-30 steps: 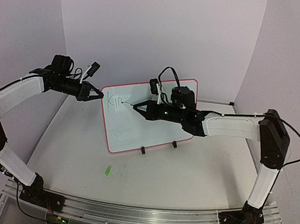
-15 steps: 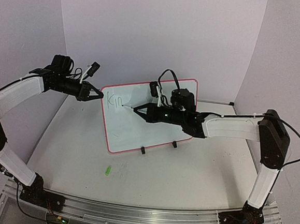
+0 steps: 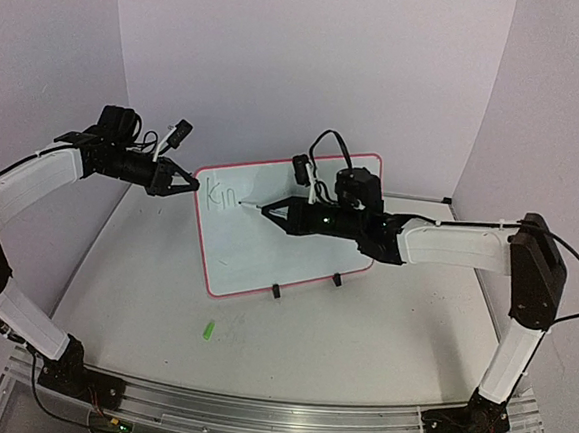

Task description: Write a sentence on the whiteboard

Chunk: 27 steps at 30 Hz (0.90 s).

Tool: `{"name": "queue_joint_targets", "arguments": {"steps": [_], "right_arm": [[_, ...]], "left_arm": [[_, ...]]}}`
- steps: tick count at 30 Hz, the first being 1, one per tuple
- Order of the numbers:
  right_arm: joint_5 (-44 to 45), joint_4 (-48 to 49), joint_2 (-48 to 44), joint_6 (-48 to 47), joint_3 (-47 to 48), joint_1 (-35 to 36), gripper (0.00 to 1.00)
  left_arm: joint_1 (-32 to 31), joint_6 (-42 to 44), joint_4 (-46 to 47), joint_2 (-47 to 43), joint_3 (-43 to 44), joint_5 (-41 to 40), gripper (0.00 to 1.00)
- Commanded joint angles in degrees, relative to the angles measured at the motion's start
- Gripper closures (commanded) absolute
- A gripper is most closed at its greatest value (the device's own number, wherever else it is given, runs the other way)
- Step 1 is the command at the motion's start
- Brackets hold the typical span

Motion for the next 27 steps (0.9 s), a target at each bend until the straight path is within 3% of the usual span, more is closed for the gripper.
{"name": "queue_joint_targets", "arguments": {"steps": [1,20,27], "right_arm": [[-0.14,0.54,-5.58,-0.55,-0.4,-0.64,1.0],[-7.03,1.67,-0.7,0.17,2.85,-2.58,1.0],[-5.38,1.67,0.53,0.44,3.56,-2.58,1.0]], "left_arm": [[0.04,0.41,1.95,-2.98,0.1,1.06,1.0],[0.03,0.31,1.94,-2.83,0.19,1.17,1.0],[0.05,0.41,1.91,-2.82,0.19,1.09,1.0]]}}
